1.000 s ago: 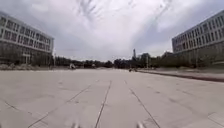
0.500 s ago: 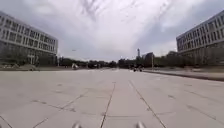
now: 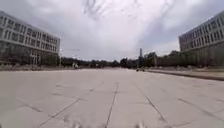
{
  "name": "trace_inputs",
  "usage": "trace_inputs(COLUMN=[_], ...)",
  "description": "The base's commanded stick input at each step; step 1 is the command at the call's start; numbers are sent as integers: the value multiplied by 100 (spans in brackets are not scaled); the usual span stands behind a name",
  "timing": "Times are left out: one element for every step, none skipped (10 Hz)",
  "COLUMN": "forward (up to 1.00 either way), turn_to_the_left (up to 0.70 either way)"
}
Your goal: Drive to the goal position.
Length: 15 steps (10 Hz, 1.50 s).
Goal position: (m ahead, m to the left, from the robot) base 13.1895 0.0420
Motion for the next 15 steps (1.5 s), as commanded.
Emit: trace_inputs(forward=[70, 70, 70, 70, 70, 70, 70, 70, 70, 70, 70, 70, 70, 70, 70], turn_to_the_left=[-8, -9, -11, -13, -14, -14, -14, -14, -14, -14, -14, -12, -8, -3, 0])
